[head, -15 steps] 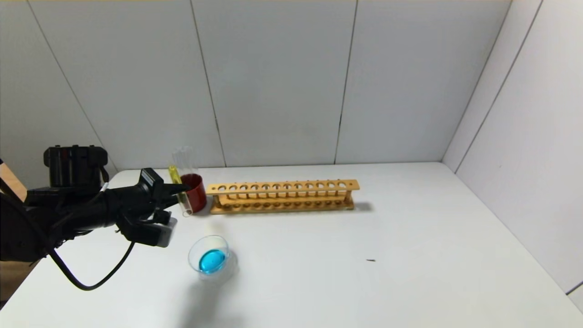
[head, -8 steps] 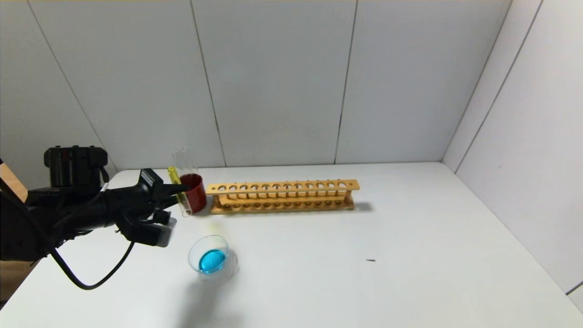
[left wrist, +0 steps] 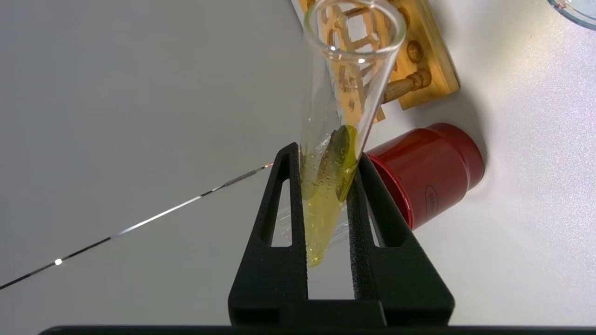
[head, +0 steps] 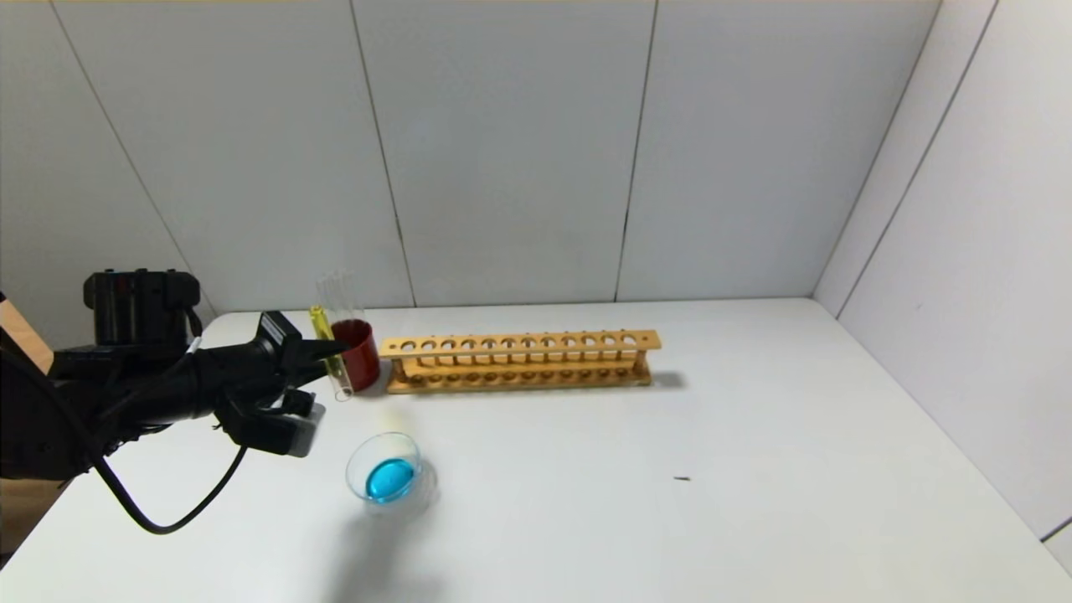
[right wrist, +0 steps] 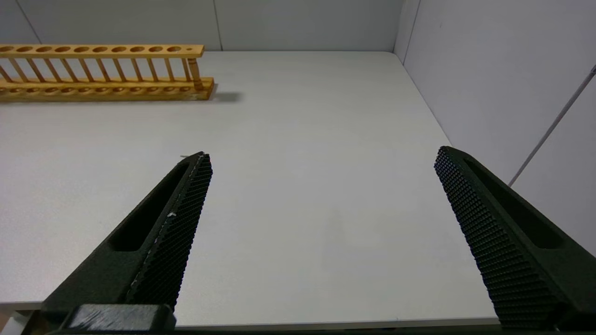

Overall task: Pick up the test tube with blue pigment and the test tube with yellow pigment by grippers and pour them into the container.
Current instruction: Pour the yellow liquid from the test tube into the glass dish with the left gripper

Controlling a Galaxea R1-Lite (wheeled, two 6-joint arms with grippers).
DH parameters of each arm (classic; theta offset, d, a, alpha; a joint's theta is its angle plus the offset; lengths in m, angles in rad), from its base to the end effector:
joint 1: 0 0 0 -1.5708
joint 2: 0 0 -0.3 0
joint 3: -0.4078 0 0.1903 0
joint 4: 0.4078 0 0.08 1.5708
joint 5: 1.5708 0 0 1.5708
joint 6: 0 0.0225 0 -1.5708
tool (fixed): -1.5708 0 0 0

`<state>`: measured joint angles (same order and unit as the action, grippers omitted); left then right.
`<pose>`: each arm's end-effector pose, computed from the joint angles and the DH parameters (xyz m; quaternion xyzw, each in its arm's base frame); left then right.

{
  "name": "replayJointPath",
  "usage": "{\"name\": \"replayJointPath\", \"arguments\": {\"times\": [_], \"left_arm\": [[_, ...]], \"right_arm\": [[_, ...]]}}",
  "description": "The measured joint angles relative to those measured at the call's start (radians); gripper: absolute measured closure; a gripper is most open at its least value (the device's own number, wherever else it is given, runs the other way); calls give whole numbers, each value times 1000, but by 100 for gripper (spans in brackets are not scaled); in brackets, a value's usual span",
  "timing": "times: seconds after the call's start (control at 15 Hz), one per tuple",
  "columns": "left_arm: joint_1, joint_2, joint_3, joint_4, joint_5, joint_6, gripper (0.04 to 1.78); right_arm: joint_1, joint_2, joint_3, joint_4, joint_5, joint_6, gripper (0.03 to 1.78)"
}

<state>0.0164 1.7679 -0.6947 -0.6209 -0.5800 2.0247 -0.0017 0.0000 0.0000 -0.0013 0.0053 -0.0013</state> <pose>0.2975 -0.0075 0.1335 0.7590 -0.1163 -0.3254 0.5519 -0.0228 0.0002 0.0756 -0.0007 -0.0007 0.0018 1.0000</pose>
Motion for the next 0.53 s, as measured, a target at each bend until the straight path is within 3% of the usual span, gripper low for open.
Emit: {"name": "replayJointPath", "arguments": {"times": [0.53], "left_arm": [[5, 18, -33, 8, -8, 100, 152]], "right_arm": [[0, 0, 0, 0, 0, 0, 6]]}}
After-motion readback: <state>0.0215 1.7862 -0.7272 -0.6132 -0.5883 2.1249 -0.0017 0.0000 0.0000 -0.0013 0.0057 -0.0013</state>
